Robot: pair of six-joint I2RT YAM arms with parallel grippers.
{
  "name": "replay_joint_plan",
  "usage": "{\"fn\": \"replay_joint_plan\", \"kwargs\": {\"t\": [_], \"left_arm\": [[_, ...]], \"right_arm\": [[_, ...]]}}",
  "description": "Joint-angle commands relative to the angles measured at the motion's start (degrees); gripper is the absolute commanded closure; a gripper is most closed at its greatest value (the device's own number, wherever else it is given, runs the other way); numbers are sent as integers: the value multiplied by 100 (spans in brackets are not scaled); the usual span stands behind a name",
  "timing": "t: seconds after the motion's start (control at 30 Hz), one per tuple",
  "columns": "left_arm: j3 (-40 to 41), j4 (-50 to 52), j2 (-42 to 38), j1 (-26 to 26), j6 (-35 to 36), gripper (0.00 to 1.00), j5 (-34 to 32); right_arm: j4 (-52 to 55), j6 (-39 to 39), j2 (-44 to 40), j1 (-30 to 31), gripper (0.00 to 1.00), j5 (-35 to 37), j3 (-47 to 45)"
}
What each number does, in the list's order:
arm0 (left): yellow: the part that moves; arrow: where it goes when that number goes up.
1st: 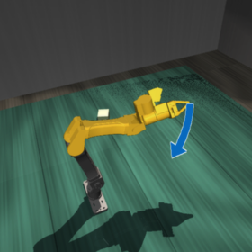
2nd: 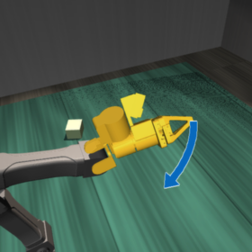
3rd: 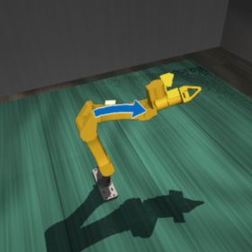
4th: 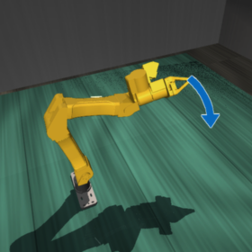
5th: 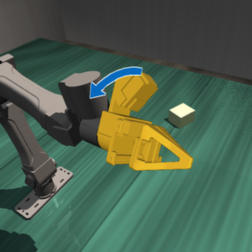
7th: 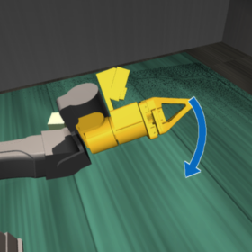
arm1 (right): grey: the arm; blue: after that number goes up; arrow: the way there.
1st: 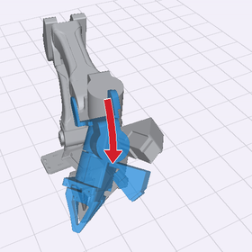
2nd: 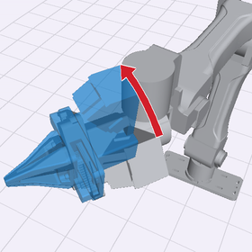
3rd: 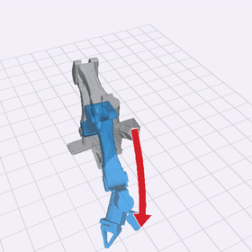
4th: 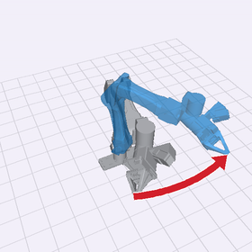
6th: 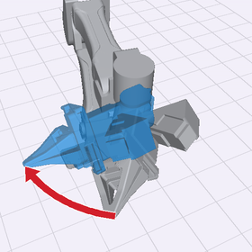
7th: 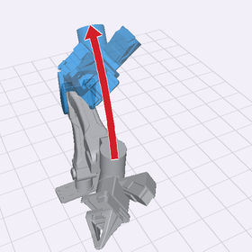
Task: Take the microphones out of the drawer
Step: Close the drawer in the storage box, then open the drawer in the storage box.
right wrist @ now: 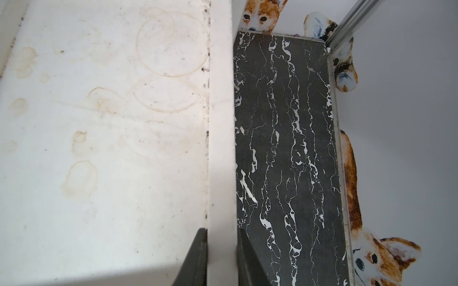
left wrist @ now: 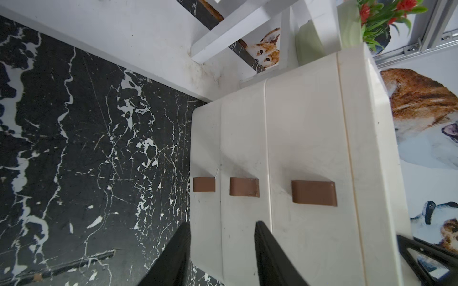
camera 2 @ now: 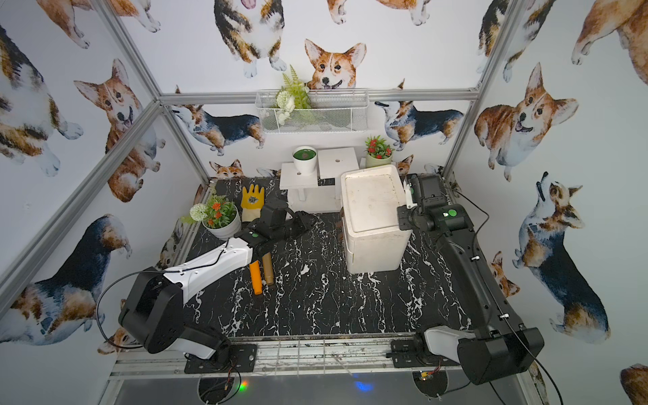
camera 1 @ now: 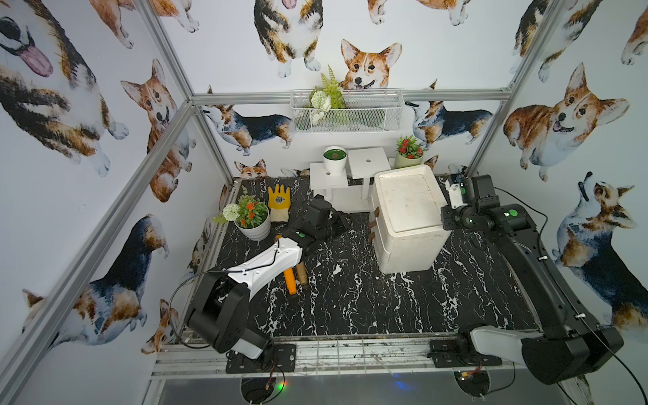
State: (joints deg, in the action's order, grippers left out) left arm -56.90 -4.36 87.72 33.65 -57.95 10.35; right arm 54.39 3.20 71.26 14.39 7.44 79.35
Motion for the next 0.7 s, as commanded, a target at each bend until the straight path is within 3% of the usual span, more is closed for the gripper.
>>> {"fn": "replay_joint_plan", "kwargs": {"t": [0.0, 0.27, 0.67], "left_arm": [[130, -678, 210, -7, -273, 53, 80], [175, -1855, 1041, 60, -1087, 48, 445], [193, -3721, 2174, 365, -2356, 46, 253]], "right_arm": [[555, -153, 89, 55, 80, -595, -102], [557, -153, 121, 55, 80, -621, -101], [574, -162, 125, 56, 80, -613, -103]]}}
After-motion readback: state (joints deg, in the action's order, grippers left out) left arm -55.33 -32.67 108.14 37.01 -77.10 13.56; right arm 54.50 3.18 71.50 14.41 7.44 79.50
